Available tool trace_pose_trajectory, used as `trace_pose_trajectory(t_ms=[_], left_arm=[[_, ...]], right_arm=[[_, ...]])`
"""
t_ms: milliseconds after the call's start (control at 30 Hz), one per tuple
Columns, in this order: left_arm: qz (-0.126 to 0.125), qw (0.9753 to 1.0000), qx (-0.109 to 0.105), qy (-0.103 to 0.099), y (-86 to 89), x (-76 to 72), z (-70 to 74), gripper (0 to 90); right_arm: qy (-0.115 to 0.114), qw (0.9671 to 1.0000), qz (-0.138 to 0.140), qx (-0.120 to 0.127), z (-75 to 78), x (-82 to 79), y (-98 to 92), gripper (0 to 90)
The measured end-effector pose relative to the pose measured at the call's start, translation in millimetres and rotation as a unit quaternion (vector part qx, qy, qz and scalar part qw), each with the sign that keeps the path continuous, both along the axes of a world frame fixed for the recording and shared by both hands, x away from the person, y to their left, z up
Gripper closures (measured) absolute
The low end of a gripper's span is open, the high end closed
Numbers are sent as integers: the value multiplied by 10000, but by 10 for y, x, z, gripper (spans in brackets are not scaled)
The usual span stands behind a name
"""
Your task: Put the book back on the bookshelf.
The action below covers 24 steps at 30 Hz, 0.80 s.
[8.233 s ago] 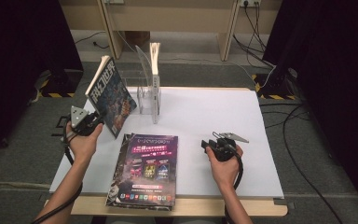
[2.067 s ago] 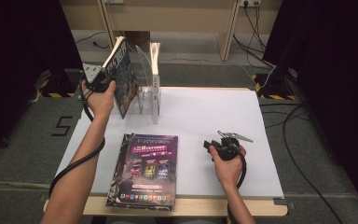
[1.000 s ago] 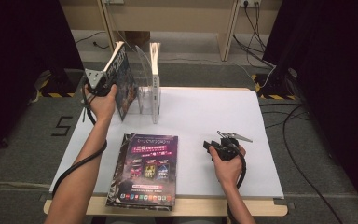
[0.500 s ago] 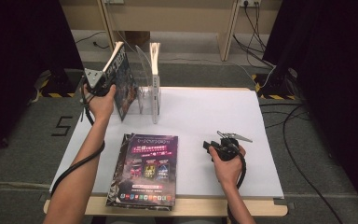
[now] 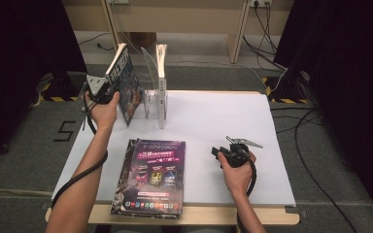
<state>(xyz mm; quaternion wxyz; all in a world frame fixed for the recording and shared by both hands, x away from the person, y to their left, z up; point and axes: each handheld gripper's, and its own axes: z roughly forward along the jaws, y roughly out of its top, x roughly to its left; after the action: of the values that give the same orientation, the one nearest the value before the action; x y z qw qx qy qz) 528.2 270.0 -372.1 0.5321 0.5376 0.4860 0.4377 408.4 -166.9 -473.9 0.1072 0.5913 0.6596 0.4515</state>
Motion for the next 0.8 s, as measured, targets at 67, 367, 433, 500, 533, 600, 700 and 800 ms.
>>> trace_pose_trajectory(t_ms=[67, 367, 433, 500, 533, 600, 700, 800], left_arm=[[-5, 10000, 16, 6, 10, -8, -3, 785], [34, 9999, 117, 105, 27, 12, 1, 799], [-3, 9998, 133, 117, 17, 23, 13, 810], [-50, 9998, 188, 88, -2, 35, 21, 814], [-86, 9997, 226, 71, -6, 41, 23, 815], [-122, 9996, 234, 55, -8, 47, 24, 816], [-213, 9995, 237, 14, 14, 59, 19, 816], [-180, 9996, 211, 11, 43, 69, 11, 815]], right_arm=[[12, 10000, -4, 7, 1, -1, 1, 594], [27, 10000, 16, -1, -9, 5, 4, 591], [58, 10000, 40, 4, -10, 6, 7, 590], [64, 10000, 37, 22, -13, 6, 8, 590], [53, 10000, 24, 9, -12, 4, 5, 590], [37, 10000, 30, 3, -10, 5, -3, 590], [45, 10000, -2, 23, -8, 4, -16, 590], [70, 10000, -17, 40, -9, 4, -12, 590]])
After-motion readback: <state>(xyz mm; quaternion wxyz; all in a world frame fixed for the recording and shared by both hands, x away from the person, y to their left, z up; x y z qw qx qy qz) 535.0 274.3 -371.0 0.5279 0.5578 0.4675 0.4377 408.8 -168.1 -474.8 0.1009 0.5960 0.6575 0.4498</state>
